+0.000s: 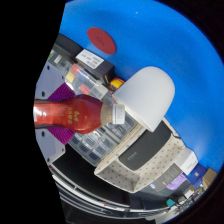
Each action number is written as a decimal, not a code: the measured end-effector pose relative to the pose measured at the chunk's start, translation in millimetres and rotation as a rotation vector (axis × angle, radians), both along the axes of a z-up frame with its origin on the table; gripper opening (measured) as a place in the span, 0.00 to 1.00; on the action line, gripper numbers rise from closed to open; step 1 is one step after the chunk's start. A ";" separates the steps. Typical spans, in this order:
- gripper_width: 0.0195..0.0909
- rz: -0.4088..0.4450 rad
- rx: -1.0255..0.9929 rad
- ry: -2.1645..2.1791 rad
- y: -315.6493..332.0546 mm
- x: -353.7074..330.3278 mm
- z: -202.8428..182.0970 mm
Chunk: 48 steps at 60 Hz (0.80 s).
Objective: Pour water
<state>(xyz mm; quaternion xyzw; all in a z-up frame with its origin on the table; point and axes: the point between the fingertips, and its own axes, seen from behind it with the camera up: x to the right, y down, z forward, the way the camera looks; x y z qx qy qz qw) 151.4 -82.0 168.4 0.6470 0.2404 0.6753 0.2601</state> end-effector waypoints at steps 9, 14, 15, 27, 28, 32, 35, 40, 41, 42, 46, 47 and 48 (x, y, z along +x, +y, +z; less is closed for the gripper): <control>0.13 -0.002 0.057 -0.018 -3.0 -3.0 0.9; 0.13 -0.005 0.228 -0.017 -12.1 -3.0 9.4; 0.13 -0.009 0.276 -0.017 -14.3 -3.2 12.2; 0.16 -0.053 1.140 0.061 -26.1 -10.3 25.2; 0.16 -0.046 1.210 0.068 -25.0 -10.8 26.6; 0.16 -0.049 1.476 0.059 -21.7 -11.4 23.9; 0.16 -0.053 1.649 0.103 -32.5 -9.6 24.2; 0.16 -0.062 1.888 0.107 -38.0 -6.1 11.7; 0.16 -0.069 1.928 0.095 -38.2 -6.1 8.3; 0.16 -0.064 1.962 0.117 -44.5 -2.9 6.3; 0.16 -0.063 2.069 0.132 -51.3 0.4 -6.2; 0.16 -0.062 2.087 0.136 -52.1 0.4 -9.4; 0.16 -0.059 2.105 0.137 -52.6 0.6 -12.3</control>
